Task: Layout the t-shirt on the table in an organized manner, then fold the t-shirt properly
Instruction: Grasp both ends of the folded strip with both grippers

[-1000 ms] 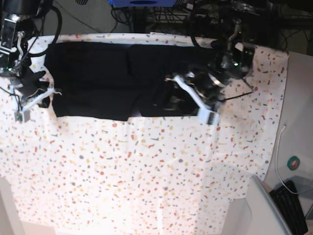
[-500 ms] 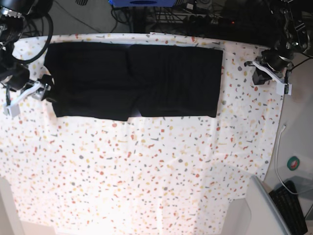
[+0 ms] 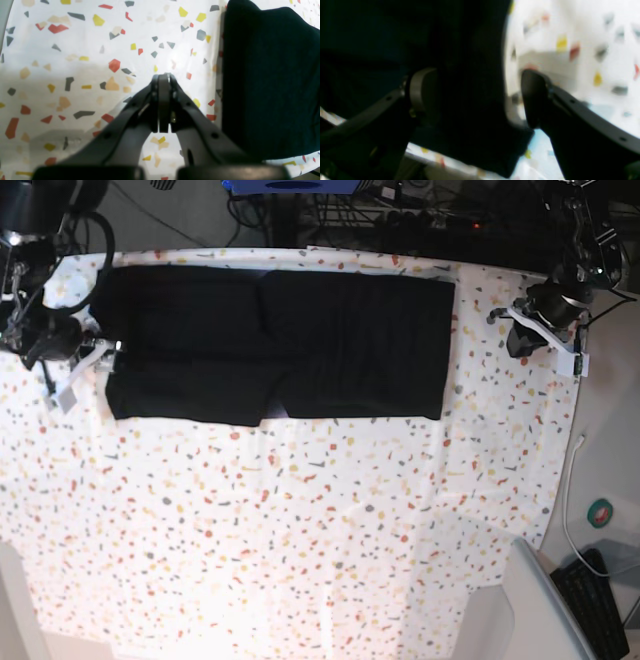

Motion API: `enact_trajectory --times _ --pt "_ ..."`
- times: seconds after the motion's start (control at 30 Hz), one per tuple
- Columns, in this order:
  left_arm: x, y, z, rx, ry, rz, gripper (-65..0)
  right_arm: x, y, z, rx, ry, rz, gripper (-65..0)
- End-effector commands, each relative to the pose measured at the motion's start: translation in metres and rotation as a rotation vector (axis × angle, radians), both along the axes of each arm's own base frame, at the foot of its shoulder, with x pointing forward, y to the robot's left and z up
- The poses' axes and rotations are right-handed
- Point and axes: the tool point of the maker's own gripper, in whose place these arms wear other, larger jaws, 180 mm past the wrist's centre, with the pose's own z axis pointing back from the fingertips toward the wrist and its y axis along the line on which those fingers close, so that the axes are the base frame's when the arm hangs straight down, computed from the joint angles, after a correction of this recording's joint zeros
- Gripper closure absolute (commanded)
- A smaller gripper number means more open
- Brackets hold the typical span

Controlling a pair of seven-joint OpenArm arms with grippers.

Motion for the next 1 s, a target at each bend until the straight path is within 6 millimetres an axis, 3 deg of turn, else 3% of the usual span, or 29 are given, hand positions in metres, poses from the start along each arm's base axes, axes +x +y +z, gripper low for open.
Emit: enact_trajectory --times 0.0,0.1,0.37,0.47,0.6,0.77,0.97 --pt "0.007 0.005 0.010 0.009 -0.039 -0.004 0.0 0.011 -0.010 0.004 -0.017 -0.031 0.006 -46.1" --pt "0.006 0.001 0.007 0.002 -0.031 -0.010 0.0 0.011 -0.008 0.000 0.006 -0.043 0.078 -46.1" --pt "0.002 -0.033 -0.032 -0.020 0.078 -0.107 0.0 -0.007 0.004 -0.005 0.030 0.018 0.165 -45.5" --pt "0.010 -0.057 -0.042 0.000 0.056 -0.153 0.0 -0.015 0.024 0.001 0.047 -0.014 0.267 -45.5" --pt "0.012 -0.078 -0.054 0.009 0.059 -0.177 0.0 -0.016 0.029 0.001 0.056 -0.014 0.277 -45.3" --pt "0.010 -0.083 -0.065 -0.012 0.083 -0.170 0.0 -0.017 0.031 -0.007 0.092 0.010 0.255 -45.3" --pt "0.014 -0.083 -0.064 -0.010 0.079 -0.169 0.0 -0.007 0.040 -0.006 0.206 -0.048 0.160 -45.2"
